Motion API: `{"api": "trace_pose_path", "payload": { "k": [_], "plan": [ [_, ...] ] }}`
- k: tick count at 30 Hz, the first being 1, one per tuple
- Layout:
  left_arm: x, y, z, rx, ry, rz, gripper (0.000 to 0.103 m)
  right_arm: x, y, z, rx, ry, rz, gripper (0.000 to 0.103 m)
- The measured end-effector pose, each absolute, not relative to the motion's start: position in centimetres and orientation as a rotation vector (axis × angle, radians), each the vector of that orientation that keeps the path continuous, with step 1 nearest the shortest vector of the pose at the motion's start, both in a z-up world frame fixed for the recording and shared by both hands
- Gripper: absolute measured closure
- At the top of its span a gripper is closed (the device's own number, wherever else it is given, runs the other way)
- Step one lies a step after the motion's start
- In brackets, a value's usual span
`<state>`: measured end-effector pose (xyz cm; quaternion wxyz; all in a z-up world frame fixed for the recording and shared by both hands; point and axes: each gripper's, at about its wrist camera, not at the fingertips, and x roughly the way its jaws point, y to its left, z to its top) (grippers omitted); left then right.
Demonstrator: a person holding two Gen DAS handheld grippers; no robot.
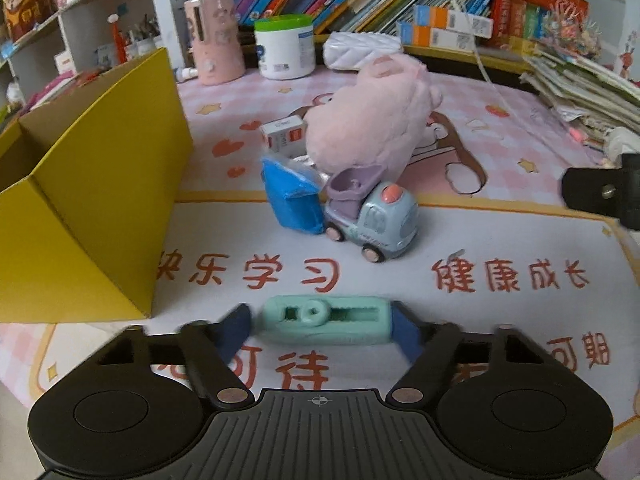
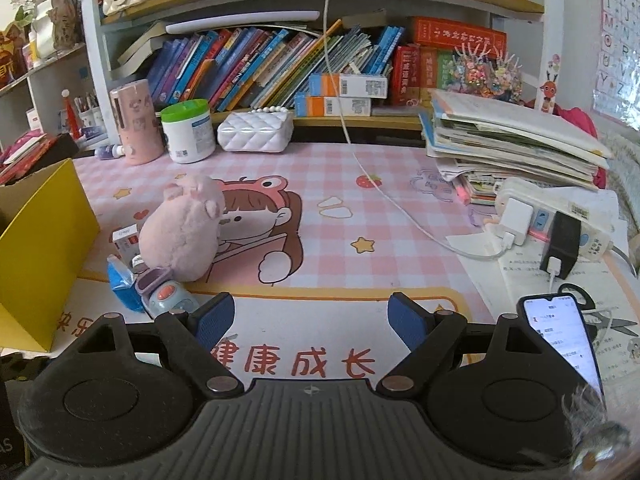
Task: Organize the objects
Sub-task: 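Grasp the mint-green toy piece with the left gripper, then grasp the blue-grey toy truck with the right gripper while the left holds the green piece, then lift the toy truck and green piece in both grippers and carry toward the yellow box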
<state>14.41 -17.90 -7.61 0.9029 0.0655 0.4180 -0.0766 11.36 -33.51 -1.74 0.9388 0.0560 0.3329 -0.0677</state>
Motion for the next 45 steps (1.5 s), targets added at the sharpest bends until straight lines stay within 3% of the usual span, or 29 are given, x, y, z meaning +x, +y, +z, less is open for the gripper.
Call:
{"api": "trace_pose_path", "payload": {
  "k": [18,22,29,32,45],
  "plan": [
    [11.8,-11.1,-4.7,0.092,0.852,-0.008,0.034,18.5,-26.0,-5.7,-0.077,0.807,0.236,0.022],
    [11.2,-9.7,-4.5,0.075,0.852,0.041,0.034,19.9,-25.3,-6.6,-0.109,0.818,0.258,0.028],
    [10.1,-8.0,-4.1,0.036,0.844,0.099,0.034,20.8,-25.4,-7.6,-0.064,0.850,0.264,0.056],
    [10.0,-7.8,-4.1,0.033,0.841,0.102,0.034,20.6,-25.2,-7.4,-0.055,0.852,0.258,0.062],
    [9.1,-7.5,-3.5,0.032,0.810,0.043,0.034,15.8,-25.0,-3.3,0.096,0.839,0.176,0.062]
  ]
}}
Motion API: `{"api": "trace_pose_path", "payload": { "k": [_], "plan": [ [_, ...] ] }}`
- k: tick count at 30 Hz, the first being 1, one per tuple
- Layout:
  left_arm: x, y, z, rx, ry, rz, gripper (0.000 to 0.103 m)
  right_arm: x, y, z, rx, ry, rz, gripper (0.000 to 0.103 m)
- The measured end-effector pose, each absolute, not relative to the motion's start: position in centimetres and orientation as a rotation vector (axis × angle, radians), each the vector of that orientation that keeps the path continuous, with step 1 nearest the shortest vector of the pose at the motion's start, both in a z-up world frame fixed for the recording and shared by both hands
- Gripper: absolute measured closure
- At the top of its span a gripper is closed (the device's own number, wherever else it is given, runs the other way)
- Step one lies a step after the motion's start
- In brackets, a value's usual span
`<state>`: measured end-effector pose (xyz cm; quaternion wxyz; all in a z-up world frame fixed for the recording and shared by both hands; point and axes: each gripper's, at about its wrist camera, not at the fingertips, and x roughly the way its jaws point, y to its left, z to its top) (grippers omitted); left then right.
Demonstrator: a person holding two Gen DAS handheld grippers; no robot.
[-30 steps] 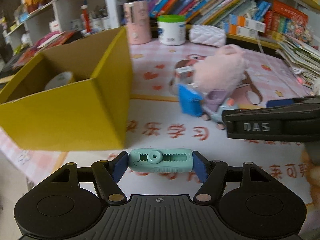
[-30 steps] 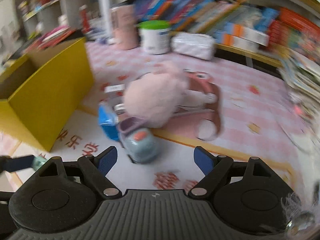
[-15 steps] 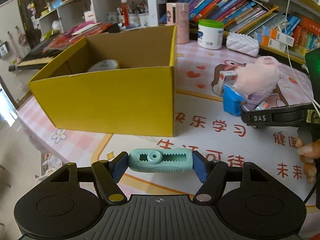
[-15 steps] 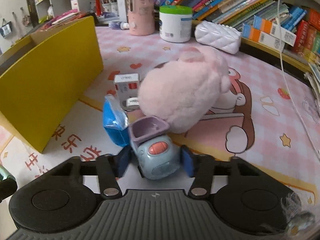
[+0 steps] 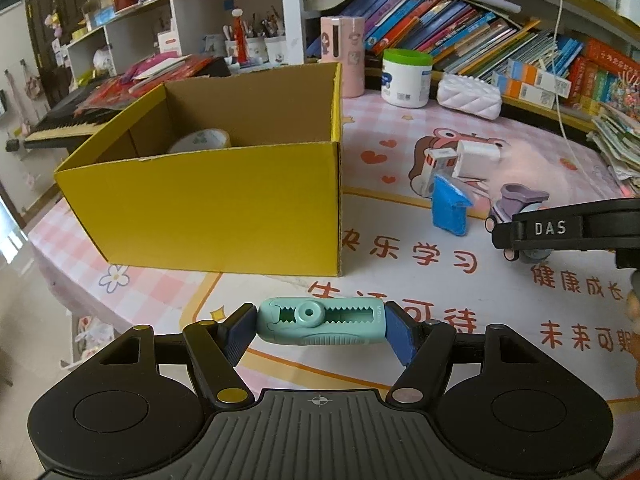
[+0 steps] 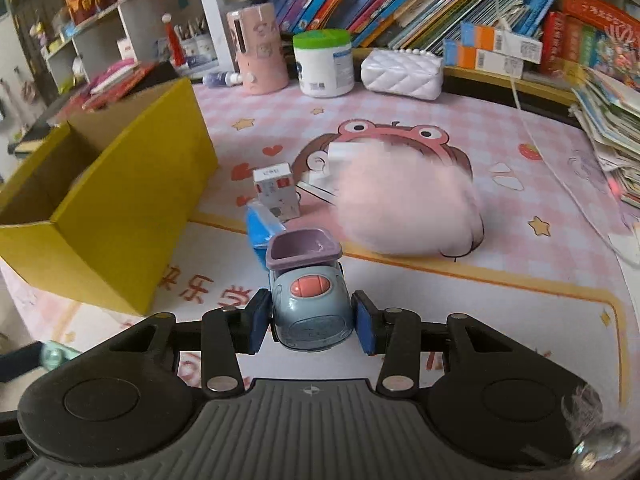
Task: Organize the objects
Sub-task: 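Lift the toy truck and green piece in both grippers and carry toward the yellow box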
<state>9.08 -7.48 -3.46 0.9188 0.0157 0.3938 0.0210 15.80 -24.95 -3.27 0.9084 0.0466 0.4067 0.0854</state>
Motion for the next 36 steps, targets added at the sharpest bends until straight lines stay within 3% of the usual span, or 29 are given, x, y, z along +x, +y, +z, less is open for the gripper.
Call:
{"api": "trace_pose_path", "payload": {
  "k": [36],
  "plan": [
    [2.2,6.7,-1.7,-0.008,0.742,-0.009,0.034,4.7,-9.0,-0.2,-0.044,0.759,0.190,0.062]
  ]
}}
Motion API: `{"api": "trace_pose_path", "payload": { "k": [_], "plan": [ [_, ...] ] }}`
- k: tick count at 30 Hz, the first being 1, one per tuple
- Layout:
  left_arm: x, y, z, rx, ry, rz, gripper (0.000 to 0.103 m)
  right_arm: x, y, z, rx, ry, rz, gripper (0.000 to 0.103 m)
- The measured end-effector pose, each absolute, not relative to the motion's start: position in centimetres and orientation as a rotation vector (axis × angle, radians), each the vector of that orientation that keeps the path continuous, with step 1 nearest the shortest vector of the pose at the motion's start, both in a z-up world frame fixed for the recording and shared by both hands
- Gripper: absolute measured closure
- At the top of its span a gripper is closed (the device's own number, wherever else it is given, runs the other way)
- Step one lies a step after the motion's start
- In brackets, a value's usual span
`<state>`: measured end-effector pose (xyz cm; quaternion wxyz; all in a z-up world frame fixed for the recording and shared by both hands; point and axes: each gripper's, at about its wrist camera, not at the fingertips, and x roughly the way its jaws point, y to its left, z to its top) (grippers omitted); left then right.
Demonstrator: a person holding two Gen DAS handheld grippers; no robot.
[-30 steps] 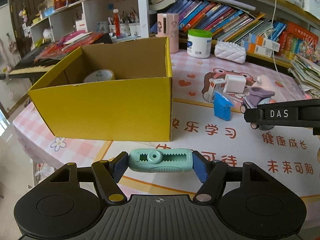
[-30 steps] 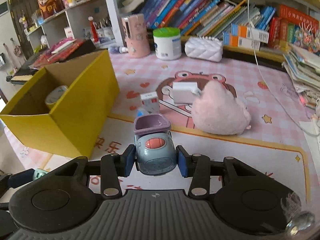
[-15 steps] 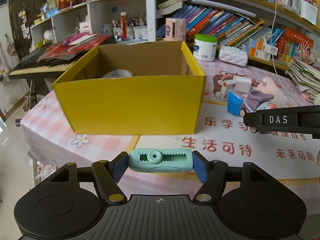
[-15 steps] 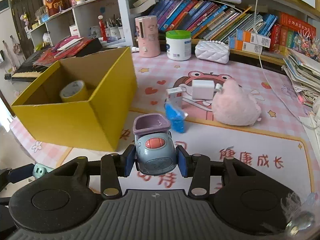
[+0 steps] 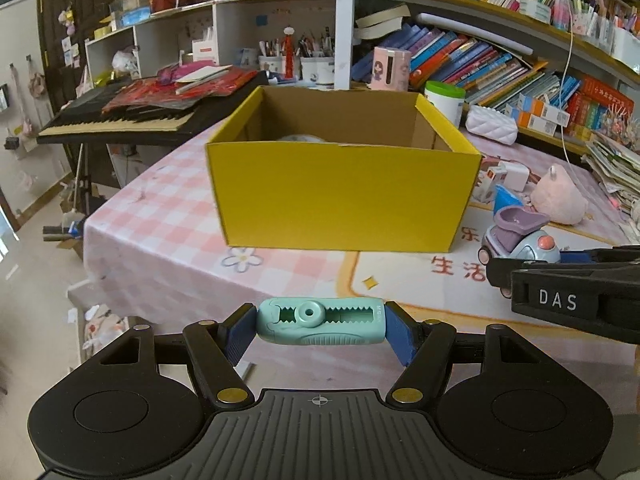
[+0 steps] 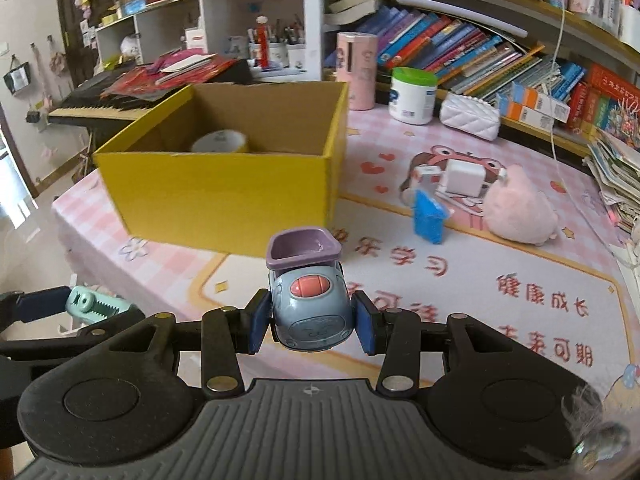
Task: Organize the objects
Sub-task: 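Lift the toy truck and green piece in both grippers and carry toward the yellow box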
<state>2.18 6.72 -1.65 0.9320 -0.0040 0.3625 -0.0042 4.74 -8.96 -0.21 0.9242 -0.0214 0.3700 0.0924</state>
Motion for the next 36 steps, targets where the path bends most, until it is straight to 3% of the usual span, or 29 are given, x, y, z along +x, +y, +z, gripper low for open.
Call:
{"api": "trace_pose_path", "payload": {
  "k": [36],
  "plan": [
    [-3.9,14.0,-0.2,0.013,0.662,-0.002,0.034,-2.8,-0.7,0.7,-0.057,0.703,0.252,0.062]
  ]
}}
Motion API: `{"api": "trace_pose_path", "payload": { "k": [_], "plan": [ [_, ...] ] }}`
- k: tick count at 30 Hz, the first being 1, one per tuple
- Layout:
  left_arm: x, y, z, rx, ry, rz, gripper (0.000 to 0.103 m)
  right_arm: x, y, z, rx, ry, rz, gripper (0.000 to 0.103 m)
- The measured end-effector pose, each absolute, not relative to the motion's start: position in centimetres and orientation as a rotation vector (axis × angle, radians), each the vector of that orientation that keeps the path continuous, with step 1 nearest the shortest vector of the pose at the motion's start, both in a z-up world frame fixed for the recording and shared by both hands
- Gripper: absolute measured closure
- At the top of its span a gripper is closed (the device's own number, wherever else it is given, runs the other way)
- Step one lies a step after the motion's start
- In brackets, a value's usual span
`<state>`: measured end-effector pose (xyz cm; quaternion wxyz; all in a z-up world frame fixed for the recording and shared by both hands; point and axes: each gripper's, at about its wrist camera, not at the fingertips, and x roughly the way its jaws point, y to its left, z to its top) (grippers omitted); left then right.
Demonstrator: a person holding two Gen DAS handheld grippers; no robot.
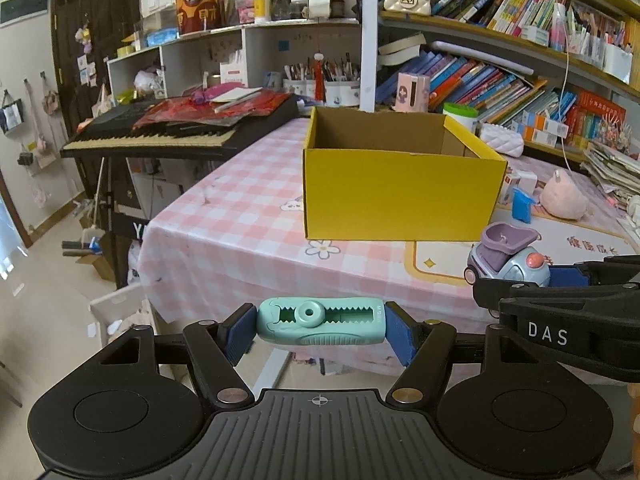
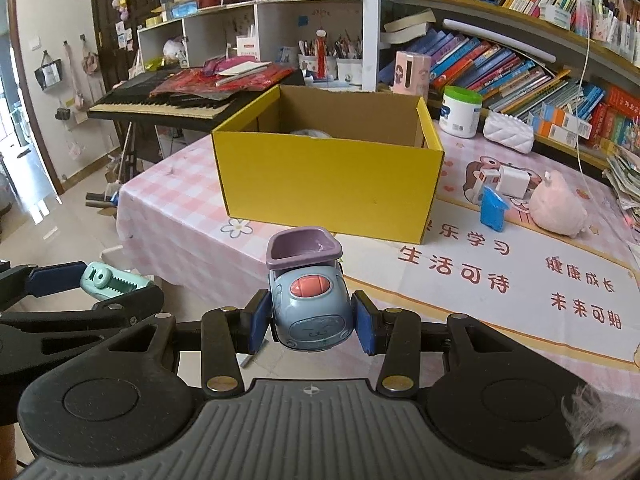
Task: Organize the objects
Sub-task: 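Lift the toy truck and green piece in both grippers and carry toward the yellow box, then lower both grippers with the truck and green piece into the yellow box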
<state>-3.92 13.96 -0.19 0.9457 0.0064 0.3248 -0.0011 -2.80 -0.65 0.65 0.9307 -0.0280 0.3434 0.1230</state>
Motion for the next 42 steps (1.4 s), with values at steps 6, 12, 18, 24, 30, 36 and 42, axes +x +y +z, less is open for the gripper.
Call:
{"api": "trace_pose_path", "payload": {
  "k": [6,12,18,24,30,36,42],
  "plan": [
    [-4.0,14.4,-0.1,-0.009,0.661,0.003,0.034,-3.0,-0.2,0.8,-0.067,0.696,0.259,0.062],
    [-3.3,14.2,0.8,-0.025,0.627,0.004,0.034,-2.7,-0.5,1.8,-0.079,0.639,0.256,0.062],
    [-1.8,13.3,2.4,0.010,0.548,-0.006,0.034,-0.9,-1.5,3.7,-0.051,0.540,0.235,0.062],
    [1.4,12.6,3.9,0.044,0.493,0.001,0.034,3.2,-2.5,5.4,-0.014,0.498,0.224,0.062],
    [5.6,11.7,5.1,0.057,0.438,0.023,0.034,8.2,-3.5,6.6,-0.011,0.473,0.228,0.062],
    [9.8,10.3,5.2,0.078,0.440,0.043,0.034,12.6,-4.8,6.4,-0.027,0.498,0.237,0.062],
    [13.1,8.7,4.3,0.101,0.473,0.042,0.034,16.1,-5.6,5.5,-0.059,0.530,0.262,0.062]
  ]
}}
